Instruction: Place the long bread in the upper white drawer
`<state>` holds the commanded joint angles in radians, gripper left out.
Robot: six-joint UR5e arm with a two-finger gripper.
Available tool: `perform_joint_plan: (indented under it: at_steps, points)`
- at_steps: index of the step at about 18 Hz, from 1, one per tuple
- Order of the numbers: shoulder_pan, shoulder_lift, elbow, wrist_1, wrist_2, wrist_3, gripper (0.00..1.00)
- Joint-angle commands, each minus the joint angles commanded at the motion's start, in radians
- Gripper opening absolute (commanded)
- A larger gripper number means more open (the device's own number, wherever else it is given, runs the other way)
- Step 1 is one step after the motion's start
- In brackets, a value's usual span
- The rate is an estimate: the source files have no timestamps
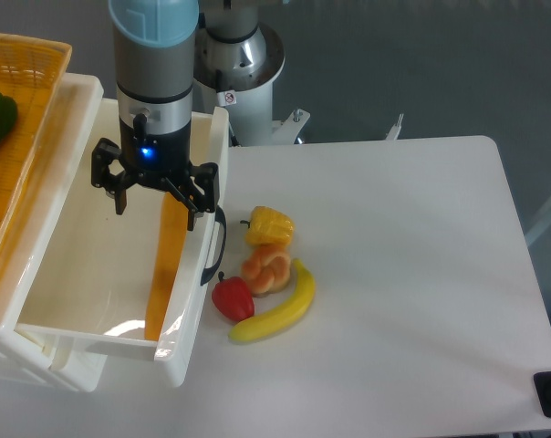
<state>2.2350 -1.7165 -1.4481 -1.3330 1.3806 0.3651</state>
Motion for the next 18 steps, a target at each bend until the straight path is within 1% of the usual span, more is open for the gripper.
perform_joint_plan:
  at_steps: [2,5,12,16,17,18]
  points:
    - [0.04,0.009,-0.006,0.0,0.0,0.035,1.0]
    - [0.11,0.012,-0.026,0.003,0.002,0.158,1.0]
    - [0.313,-0.002,-0.028,0.005,0.002,0.375,1.0]
    - [0.373,-0.014,-0.029,0.005,0.002,0.524,1.0]
    - [0.377,-0.021,-0.031,0.006,0.003,0.569,1.0]
    - [0.388,-0.028,-0.044,0.008,0.005,0.619,1.0]
